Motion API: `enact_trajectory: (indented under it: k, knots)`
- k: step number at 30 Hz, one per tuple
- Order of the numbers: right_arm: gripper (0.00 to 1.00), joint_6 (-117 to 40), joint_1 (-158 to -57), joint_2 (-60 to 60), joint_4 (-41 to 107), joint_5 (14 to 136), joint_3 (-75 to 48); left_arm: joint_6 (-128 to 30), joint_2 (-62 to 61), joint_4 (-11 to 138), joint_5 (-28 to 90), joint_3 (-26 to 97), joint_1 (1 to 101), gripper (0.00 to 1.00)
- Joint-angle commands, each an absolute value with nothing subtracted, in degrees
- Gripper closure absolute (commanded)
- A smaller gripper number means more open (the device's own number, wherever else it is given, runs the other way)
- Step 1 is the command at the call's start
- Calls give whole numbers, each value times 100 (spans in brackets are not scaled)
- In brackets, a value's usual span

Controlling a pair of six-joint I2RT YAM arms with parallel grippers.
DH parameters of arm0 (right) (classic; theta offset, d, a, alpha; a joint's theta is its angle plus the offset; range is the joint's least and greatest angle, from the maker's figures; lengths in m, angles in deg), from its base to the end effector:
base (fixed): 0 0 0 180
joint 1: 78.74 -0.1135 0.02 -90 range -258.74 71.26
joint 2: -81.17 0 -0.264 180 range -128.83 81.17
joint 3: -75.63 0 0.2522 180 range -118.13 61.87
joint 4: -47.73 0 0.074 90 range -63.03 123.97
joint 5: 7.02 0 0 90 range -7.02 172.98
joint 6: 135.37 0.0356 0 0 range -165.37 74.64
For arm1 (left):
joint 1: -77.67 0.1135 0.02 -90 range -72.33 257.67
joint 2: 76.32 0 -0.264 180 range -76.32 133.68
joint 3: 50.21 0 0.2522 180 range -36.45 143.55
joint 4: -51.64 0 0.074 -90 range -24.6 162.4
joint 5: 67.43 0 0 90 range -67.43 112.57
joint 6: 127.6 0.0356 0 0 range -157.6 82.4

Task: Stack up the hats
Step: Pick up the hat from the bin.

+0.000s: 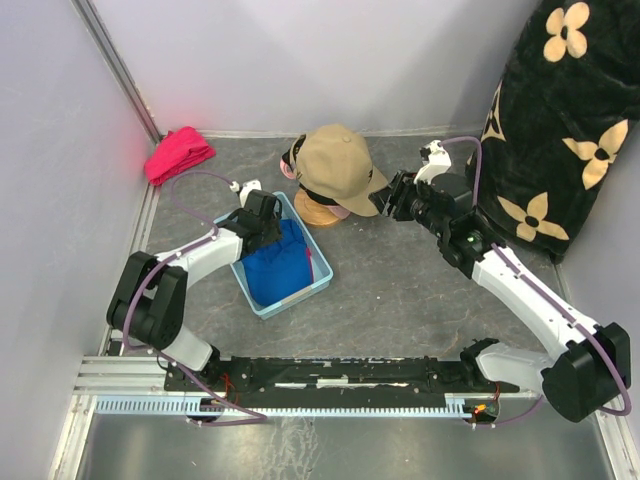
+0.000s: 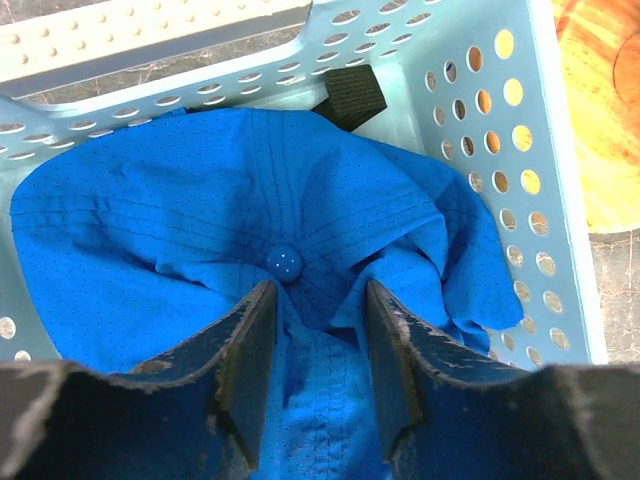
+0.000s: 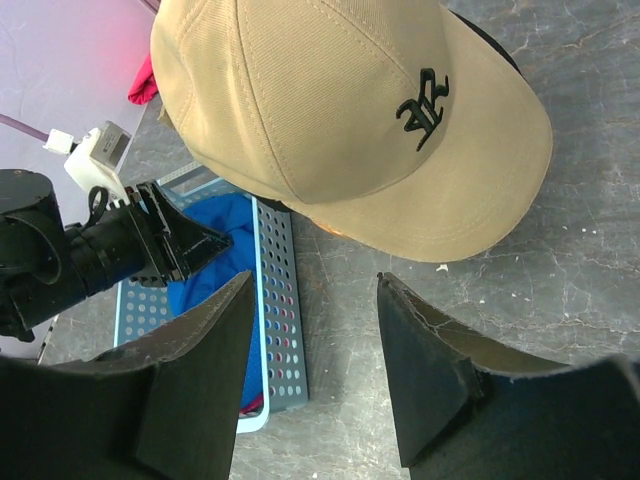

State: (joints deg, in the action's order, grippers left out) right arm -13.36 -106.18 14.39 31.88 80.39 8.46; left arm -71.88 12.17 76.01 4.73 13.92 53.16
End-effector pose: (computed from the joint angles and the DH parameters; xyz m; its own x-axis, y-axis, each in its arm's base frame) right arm 0.2422 0.1276 0.3286 -0.4651 0.3552 -0.8109 -0.2977 0.7999 0.5211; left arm 0.2902 -0.1203 0.1923 -0.6840 -0.2774 -0.6747 -0.2108 0.9606 -0.1813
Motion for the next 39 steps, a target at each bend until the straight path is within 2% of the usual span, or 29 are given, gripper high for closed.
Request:
enact_trajectory:
  k: [1, 6, 9, 14, 39]
  knots:
    - [40, -1450, -10647, 1678, 3416, 8131, 833, -7222, 1250, 7225, 530, 1491, 5301, 56]
    - [40, -1452, -10649, 1708, 3405, 8132, 848, -7214, 1145, 7191, 511, 1454, 5295, 69]
    - [40, -1443, -10650, 1706, 3414, 8131, 855, -7207, 1004, 7169, 491, 1415, 5290, 82]
    - [40, -1416, -10649, 1678, 3445, 8104, 852, -7153, 789, 7249, 463, 1420, 5291, 96]
    - [39, -1297, -10661, 1747, 3381, 7981, 874, -7422, -814, 8221, 328, 1700, 5290, 97]
